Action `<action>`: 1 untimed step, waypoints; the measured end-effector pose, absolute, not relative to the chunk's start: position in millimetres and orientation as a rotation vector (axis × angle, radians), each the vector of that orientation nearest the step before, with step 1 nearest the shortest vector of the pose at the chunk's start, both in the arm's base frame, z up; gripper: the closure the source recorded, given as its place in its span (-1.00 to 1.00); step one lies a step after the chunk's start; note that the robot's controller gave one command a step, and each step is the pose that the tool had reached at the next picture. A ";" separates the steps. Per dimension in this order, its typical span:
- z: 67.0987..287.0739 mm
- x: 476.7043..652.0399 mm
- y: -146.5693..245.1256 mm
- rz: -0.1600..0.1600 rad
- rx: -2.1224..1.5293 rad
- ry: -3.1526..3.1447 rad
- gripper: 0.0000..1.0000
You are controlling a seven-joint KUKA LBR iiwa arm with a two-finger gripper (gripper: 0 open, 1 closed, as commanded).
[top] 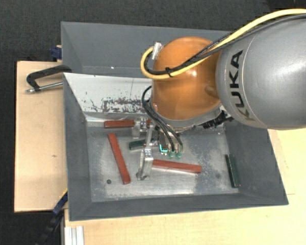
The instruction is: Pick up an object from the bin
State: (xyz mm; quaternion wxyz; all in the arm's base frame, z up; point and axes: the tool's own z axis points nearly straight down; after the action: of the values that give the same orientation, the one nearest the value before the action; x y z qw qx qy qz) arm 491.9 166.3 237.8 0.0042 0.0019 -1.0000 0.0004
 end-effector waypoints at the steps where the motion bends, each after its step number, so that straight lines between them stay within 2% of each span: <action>1: 242.0 493.7 165.3 -0.002 0.001 -3.142 -1.00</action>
Offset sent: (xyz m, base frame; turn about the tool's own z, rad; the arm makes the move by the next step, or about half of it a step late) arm 0.0648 -0.0492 -0.1018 0.0252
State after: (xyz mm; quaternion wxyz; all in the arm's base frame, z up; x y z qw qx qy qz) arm 493.7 165.3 242.0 -0.0001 0.0002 -1.0000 -0.0007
